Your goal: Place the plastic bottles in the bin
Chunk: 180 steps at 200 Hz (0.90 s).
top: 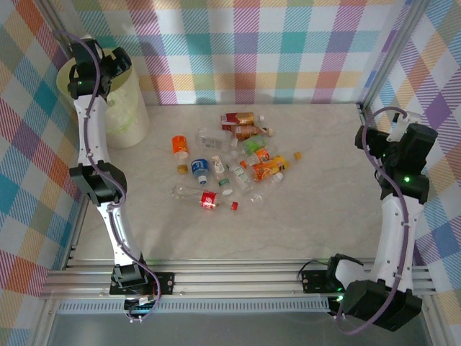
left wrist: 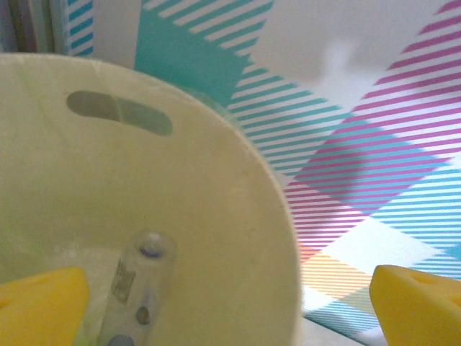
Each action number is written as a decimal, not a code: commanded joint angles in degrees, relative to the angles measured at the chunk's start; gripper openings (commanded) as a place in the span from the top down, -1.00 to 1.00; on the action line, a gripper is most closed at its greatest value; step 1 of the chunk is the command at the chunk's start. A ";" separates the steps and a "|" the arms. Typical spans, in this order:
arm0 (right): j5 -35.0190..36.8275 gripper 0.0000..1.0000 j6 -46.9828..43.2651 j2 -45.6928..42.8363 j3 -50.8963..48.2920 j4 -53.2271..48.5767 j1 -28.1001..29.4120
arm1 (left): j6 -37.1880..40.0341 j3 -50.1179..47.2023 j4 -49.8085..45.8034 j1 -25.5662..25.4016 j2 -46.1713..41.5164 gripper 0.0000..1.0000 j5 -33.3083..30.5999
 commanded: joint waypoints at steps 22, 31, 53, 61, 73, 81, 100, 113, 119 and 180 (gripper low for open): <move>-13.79 -0.99 11.29 0.88 1.61 3.43 4.85 | -3.39 -0.44 -3.48 0.43 -9.64 -1.00 6.66; -14.09 -0.99 12.17 1.79 1.35 4.03 6.35 | -4.13 -2.65 -3.29 0.16 -11.39 -1.00 7.89; -14.10 -0.99 13.97 3.40 -0.39 6.78 10.97 | -4.75 -9.76 -2.32 -1.51 -16.55 -1.00 8.45; -13.56 -0.99 13.98 3.96 -0.77 7.28 13.01 | -4.63 -12.66 -1.79 -2.47 -18.62 -1.00 8.35; -12.69 -0.99 14.56 4.90 -1.89 8.77 15.93 | -4.37 -16.66 -1.29 -4.11 -21.57 -1.00 7.42; -12.77 -1.00 15.12 5.59 -2.82 10.13 17.61 | -4.16 -19.20 -1.02 -5.25 -23.41 -1.00 6.61; -12.99 -0.99 17.81 7.33 -5.48 14.37 21.36 | -3.95 -25.09 -0.62 -8.26 -27.86 -1.00 4.20; -12.99 -0.99 19.57 8.65 -7.06 16.73 23.99 | -3.93 -29.61 -0.62 -10.37 -31.06 -1.00 2.19; -12.39 -0.99 20.45 9.31 -7.52 17.26 25.20 | -3.93 -31.66 -0.54 -11.49 -32.56 -1.00 1.36; -12.60 -0.99 27.00 18.99 -10.76 21.17 34.13 | -9.11 -54.99 2.51 -20.40 -47.44 -1.00 -2.41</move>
